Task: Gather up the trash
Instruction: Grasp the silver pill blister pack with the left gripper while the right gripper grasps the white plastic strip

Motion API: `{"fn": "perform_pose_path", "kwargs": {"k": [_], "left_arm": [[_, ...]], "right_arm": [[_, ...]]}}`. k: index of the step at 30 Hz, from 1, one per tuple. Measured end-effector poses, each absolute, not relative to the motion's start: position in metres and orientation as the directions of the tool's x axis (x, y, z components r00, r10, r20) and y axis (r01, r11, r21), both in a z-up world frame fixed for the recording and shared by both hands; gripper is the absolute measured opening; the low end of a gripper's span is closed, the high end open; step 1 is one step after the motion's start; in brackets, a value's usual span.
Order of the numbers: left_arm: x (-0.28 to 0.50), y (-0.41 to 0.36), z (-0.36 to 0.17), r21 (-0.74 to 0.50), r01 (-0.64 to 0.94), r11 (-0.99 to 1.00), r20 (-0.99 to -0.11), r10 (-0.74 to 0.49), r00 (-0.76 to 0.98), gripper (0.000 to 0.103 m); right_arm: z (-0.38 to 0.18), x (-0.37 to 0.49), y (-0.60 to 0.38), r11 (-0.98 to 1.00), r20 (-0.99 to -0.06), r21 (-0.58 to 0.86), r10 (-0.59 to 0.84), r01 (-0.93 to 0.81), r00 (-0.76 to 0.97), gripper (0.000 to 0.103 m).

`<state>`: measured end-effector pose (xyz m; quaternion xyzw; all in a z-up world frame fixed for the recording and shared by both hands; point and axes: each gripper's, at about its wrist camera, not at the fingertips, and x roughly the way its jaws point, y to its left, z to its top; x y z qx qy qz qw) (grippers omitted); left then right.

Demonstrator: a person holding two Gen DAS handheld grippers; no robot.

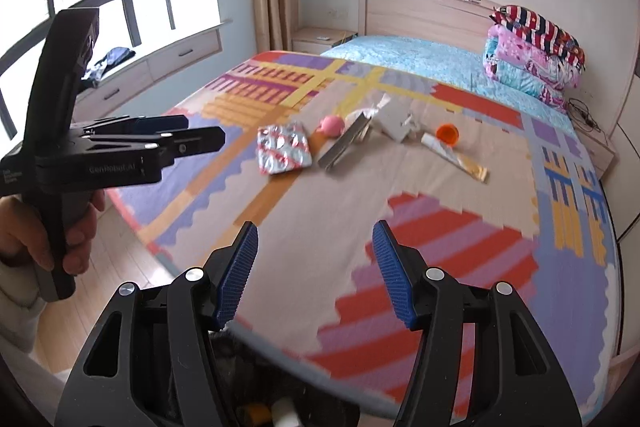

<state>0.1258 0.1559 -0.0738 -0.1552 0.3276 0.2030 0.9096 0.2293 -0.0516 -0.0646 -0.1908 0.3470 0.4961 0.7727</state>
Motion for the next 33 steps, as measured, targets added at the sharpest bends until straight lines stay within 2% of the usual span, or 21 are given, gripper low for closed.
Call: {"fn": "perform_pose_path", "kwargs": {"k": [4,17,33], "left_arm": [[0.146,0.17,-0.079,-0.151,-0.482,0.863,-0.679,0.263,0.685,0.079],[0.2,0.206,-0.115,-0.215,-0.535,0.817,-0.742,0.219,0.633,0.079],[0.226,0.21,-0.134,-0.064,-0.578,0.814,-0.764,0.333,0.553,0.079]], "right_arm": [[-0.067,0.244,-0.037,0.446,-0.721,0.059,0.638,-0.893,0.271,0.059],[-0.08,0.284,-0.005,0.5,-0.72,0.078,0.627,-0.862,0.298,0.059],[-0.103,0.324,0.033,0.505,-0.74,0.202,0.64,-0.839,0.207,0.059]]}}
